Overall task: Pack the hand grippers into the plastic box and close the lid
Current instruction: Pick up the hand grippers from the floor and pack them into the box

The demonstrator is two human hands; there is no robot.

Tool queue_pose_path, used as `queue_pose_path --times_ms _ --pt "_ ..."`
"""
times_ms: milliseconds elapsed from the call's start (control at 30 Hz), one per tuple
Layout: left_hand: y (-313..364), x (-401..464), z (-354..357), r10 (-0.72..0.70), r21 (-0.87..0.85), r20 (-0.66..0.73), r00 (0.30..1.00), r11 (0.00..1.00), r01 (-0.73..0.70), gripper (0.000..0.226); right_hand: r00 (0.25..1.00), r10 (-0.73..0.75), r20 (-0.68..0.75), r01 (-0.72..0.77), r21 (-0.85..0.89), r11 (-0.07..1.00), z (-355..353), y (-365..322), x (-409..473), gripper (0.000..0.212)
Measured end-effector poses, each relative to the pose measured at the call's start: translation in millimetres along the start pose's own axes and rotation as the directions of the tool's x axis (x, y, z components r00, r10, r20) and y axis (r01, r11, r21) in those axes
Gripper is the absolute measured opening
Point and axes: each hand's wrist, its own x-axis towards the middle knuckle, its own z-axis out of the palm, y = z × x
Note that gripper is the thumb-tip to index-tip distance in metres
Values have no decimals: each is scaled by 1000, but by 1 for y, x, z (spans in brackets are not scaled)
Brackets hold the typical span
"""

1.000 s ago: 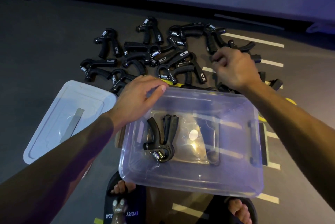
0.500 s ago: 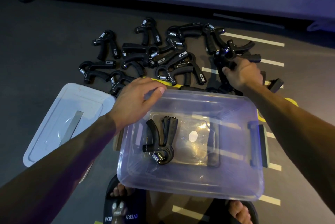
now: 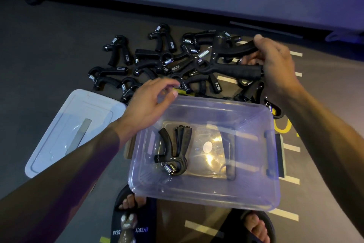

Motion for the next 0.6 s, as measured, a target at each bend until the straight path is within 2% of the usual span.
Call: queue_pose_path --times_ms 67,167,233,300,367,433,533,600 --pt "10 0 -4 -83 -150 -77 994 986 71 25 984 42 175 -57 80 995 6 -14 -13 33" --pt "25 0 -14 -106 -333 -126 986 941 59 32 919 147 367 -188 80 979 14 -30 -32 38" --pt "36 -3 -21 -70 -444 -53 996 895 39 37 850 185 492 -201 -21 979 19 -33 -40 40" --pt "48 -10 -25 27 -439 81 996 899 11 32 778 220 588 -186 -119 975 24 -32 -46 41" --pt "55 -18 -26 97 -400 227 969 916 2 25 746 254 616 -186 -173 967 29 -28 -51 39" --pt "55 -26 -28 91 -400 304 948 916 40 27 732 276 623 -199 -193 961 31 -22 -57 37" --pt "48 -37 -31 27 -434 269 963 896 96 35 750 297 591 -283 -119 952 27 -12 -67 32" --pt "45 -46 -35 -27 -483 233 972 865 139 34 755 300 583 -352 -26 936 20 -8 -69 36"
